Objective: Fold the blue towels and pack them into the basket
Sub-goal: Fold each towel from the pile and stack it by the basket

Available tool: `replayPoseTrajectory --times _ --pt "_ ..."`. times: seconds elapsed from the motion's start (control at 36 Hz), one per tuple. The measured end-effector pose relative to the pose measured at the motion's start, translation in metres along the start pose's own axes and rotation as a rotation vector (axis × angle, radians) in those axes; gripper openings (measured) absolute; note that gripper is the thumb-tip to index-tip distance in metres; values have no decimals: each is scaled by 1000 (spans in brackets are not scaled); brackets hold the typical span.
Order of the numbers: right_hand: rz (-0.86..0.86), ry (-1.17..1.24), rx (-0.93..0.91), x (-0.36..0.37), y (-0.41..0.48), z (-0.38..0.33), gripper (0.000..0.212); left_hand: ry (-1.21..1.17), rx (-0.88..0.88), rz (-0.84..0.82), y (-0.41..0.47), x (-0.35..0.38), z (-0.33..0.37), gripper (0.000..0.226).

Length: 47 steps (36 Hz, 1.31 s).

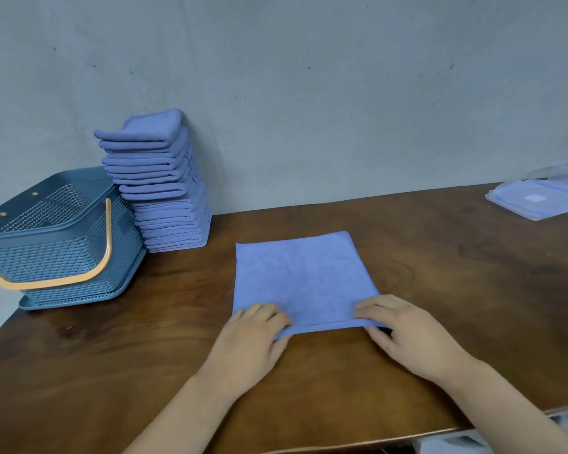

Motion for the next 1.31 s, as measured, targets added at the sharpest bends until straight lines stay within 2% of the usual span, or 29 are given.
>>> replayPoseTrajectory --times 0.08,0.22,0.44,0.64,0.81,0.94,1.03,1.11,1.22,1.31 --pt "-12 101 105 -5 -6 24 34 -62 -82 13 -32 -12 -28 19" --pt "-12 201 161 -6 -3 24 24 -204 -221 80 -66 -23 -49 27" --pt "-5 375 252 -13 -5 21 28 -358 -297 98 -67 -26 -49 21" --pt "-63 522 314 -17 -5 23 17 -438 -335 125 -68 -27 -52 16" --pt "-39 738 352 -25 12 17 15 -549 -385 267 -55 -38 -58 32" --pt "79 852 344 -36 65 4 13 -651 -446 443 -9 -48 -86 46" --pt "107 863 391 -32 107 3 18 -712 -571 509 26 -42 -115 54" --pt "113 835 508 -16 149 10 23 -646 -713 490 60 -27 -142 54" --pt "47 716 645 19 182 30 21 -582 -814 367 83 5 -166 45" --pt "58 588 692 36 182 44 28 -570 -852 336 78 21 -174 21"
Point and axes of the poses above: each hand's wrist, its own y-axis towards the middle knuckle, its own x-axis out of the palm, z = x × y, the point moved 3 cm from there along y, towards the middle knuckle, and after that the axes turned 14 degrees about x, right-handed, at the moved point
